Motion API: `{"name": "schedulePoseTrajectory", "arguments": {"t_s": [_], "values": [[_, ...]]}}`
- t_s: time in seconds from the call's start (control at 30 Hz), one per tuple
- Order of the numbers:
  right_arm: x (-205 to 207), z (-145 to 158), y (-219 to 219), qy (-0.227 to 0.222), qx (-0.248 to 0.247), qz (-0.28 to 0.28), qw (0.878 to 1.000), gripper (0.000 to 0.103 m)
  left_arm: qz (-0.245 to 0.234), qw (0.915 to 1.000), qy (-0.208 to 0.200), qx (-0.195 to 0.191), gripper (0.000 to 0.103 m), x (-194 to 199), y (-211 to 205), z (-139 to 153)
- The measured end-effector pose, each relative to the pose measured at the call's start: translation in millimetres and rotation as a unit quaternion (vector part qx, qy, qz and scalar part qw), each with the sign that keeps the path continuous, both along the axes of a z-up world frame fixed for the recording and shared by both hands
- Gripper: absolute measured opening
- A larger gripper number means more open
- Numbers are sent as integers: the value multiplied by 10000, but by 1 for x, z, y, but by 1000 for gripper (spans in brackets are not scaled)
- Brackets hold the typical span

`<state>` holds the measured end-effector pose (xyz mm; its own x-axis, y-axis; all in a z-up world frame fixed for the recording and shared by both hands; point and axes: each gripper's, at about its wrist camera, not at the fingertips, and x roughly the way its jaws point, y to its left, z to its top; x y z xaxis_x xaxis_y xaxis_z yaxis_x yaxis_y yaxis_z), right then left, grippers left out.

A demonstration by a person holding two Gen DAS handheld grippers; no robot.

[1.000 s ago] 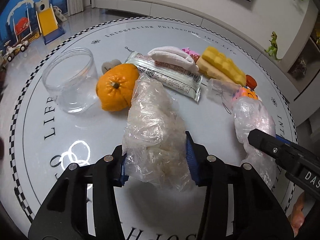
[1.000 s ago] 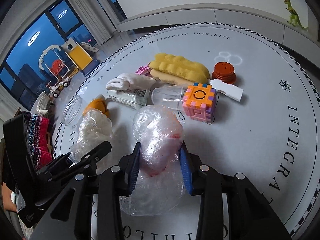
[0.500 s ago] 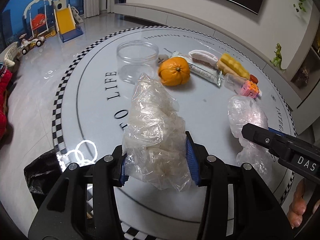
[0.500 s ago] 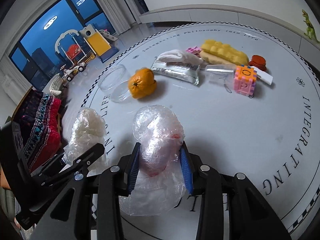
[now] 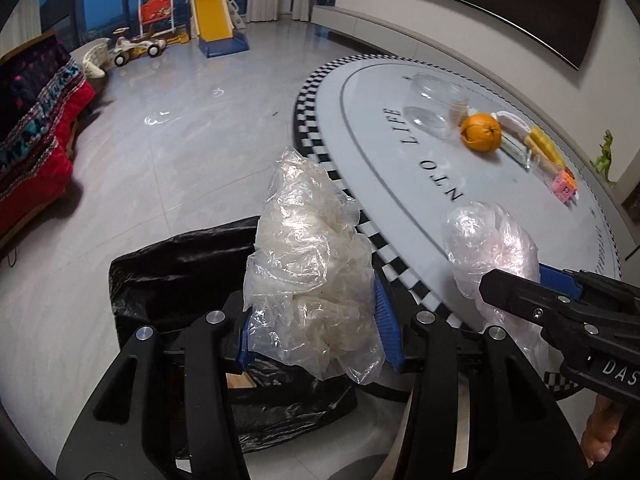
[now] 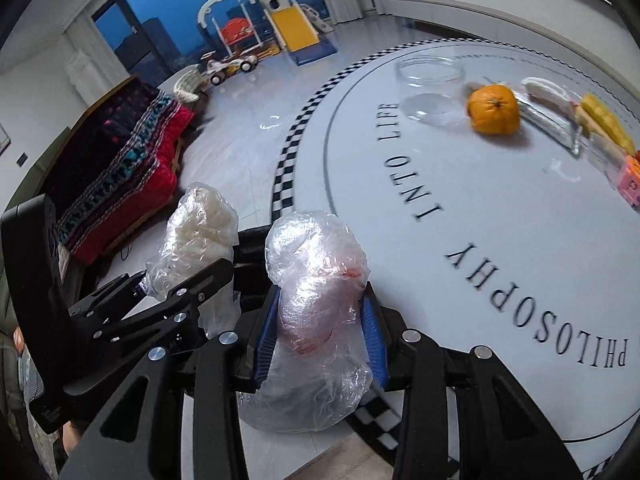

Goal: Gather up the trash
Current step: 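Carry both plastic bags over the black trash bag and open both tools, then move both open tools back over the table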

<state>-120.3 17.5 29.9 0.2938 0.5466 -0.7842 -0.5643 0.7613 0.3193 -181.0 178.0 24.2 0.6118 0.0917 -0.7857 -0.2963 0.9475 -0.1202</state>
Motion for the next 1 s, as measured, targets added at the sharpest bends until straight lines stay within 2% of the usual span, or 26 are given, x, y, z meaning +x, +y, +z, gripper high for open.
{"name": "schedulePoseTrajectory", "arguments": {"t_s": [0.23,0.3,0.33,0.37,0.4,0.43,0.57,0.67,1.0], "values": [[-35,-3,60,-84,-132,747,9971,40,723,9973,129,-41,48,-46,55,-17],[-41,-3,77,-81,-157,918,9956,45,960,9952,185,-75,49,-58,71,-23],[-44,-5,84,-36,-163,1002,9948,48,1031,9943,236,-93,57,-62,78,-26],[-45,-7,91,33,-182,1069,9941,59,1148,9928,319,-88,65,-66,85,-30],[-48,-9,94,81,-160,1089,9939,65,1329,9905,348,-70,89,-71,92,-32],[-48,-10,96,109,-129,1088,9939,65,1454,9888,331,-79,97,-76,97,-33],[-54,-16,99,134,-208,1091,9937,66,1697,9848,331,-194,97,-87,113,-36],[-55,-17,96,146,-208,1068,9940,66,1697,9847,356,-193,97,-87,113,-37],[-41,-10,73,138,-59,809,9966,66,1294,9910,351,-53,97,-69,89,-31]]}}
